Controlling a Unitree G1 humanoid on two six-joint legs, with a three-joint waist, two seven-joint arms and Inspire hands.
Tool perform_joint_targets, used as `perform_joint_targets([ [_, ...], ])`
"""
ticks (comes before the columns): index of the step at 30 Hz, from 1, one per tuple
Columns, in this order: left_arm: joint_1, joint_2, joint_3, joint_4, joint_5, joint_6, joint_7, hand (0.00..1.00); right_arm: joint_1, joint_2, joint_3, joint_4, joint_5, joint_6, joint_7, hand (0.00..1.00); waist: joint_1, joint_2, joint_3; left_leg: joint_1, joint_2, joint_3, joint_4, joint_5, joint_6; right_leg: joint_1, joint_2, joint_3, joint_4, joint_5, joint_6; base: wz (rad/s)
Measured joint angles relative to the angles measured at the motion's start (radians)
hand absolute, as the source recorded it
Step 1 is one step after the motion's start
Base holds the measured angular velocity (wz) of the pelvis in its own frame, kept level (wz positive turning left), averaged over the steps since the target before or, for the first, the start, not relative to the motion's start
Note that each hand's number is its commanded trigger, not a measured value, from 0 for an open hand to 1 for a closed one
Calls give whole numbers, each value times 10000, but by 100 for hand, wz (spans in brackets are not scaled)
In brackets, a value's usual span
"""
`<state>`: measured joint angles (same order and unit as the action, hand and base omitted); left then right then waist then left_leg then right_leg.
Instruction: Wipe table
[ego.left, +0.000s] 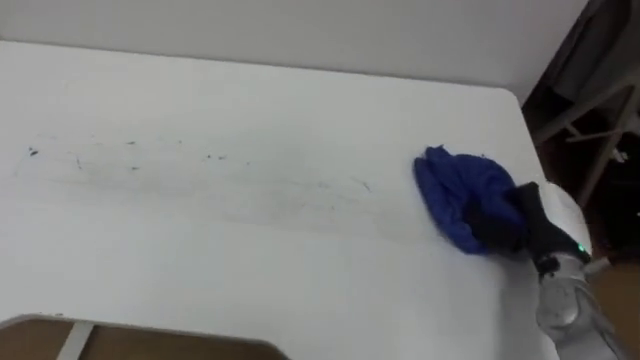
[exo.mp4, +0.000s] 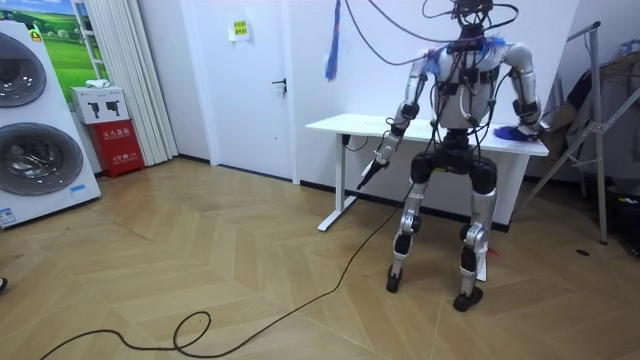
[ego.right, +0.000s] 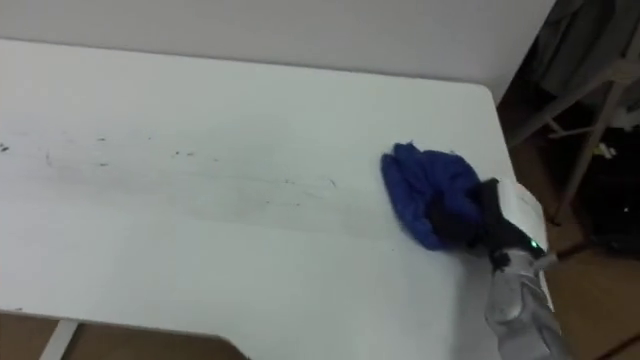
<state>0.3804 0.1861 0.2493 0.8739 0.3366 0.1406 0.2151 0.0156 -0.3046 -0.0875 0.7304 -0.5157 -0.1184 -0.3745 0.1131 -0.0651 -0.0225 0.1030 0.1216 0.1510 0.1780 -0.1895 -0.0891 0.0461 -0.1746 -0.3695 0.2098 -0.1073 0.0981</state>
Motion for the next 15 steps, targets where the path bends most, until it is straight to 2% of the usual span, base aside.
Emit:
perform_joint_targets([
  [2, 102, 95, 114, -378, 99, -195, 184, 0, 762, -24, -538, 64, 196, 165, -113, 100, 16, -293, -2, 350, 10, -29, -63, -1, 0, 437, 10, -156, -92, -22, 37, 11],
  [3, 88, 99, 69, -401, 85, -229, 188, 0, 852, -36, -580, 78, 263, 243, -118, 100, 9, -317, 2, 439, 11, -27, -109, -1, 0, 494, 17, -155, -92, -22, 37, -8],
  [6, -157, 49, -217, -390, 79, -339, 222, 0, 579, 24, -471, -227, 443, 791, 49, 100, 66, -247, 32, 596, 14, -17, -200, -13, -3, 481, 48, -141, -97, -10, 19, -22],
  [7, -357, 42, -385, -397, 88, -338, 240, 0, 331, 10, -309, -421, 367, 1217, 166, 100, 177, -170, 55, 597, 67, 88, -325, -18, -9, 357, 99, -107, -60, 24, -33, -28],
  [8, -552, 0, -552, -353, 87, -356, 377, 0, -90, 48, 75, -636, 314, 1731, 332, 100, 456, -97, 96, 607, 100, 141, -451, -24, -19, 141, 197, 134, -34, 103, -120, -48],
  [9, -672, -21, -616, -263, 85, -360, 417, 0, -324, 82, 392, -867, 214, 2044, 486, 100, 678, -52, 119, 602, 109, 128, -510, -28, -25, 6, 255, 249, -24, 191, -191, -84],
  [10, -860, -30, -732, -110, 76, -324, 433, 0, -924, 103, 1368, -1441, -272, 2567, 898, 100, 987, 27, 203, 552, 168, 123, -504, -71, -51, -246, 386, 363, -13, 351, -329, -80],
  [11, -991, 7, -892, -99, 84, -203, 432, 0, -1581, 254, 2471, -2104, -855, 2803, 1416, 100, 1153, 7, 248, 362, 214, 62, -455, -101, -111, -485, 468, 381, 4, 441, -444, -59],
  [12, -1056, 18, -990, -118, 85, -147, 432, 0, -1915, 367, 3057, -2365, -1118, 2832, 1646, 100, 1235, 0, 257, 264, 229, -13, -441, -94, -124, -570, 509, 414, 3, 463, -478, -26],
  [13, -1236, -3, -1183, -146, 97, -106, 429, 0, -2710, 583, 4028, -2514, -1710, 2820, 2068, 100, 1542, 2, 293, 202, 229, -217, -429, -89, -131, -669, 614, 456, -21, 507, -548, 0],
  [14, -1336, -16, -1372, -161, 96, -50, 417, 0, -3393, 1056, 4776, -2518, -2221, 2813, 2442, 100, 1796, -9, 305, 68, 236, -573, -402, -79, -144, -689, 706, 440, -85, 511, -594, 12],
  [15, -1423, -36, -1419, -201, 95, -2, 398, 0, -3629, 1268, 5027, -2515, -2411, 2782, 2596, 100, 1941, -38, 311, -20, 235, -756, -387, -66, -152, -692, 711, 339, -89, 487, -621, 53],
])
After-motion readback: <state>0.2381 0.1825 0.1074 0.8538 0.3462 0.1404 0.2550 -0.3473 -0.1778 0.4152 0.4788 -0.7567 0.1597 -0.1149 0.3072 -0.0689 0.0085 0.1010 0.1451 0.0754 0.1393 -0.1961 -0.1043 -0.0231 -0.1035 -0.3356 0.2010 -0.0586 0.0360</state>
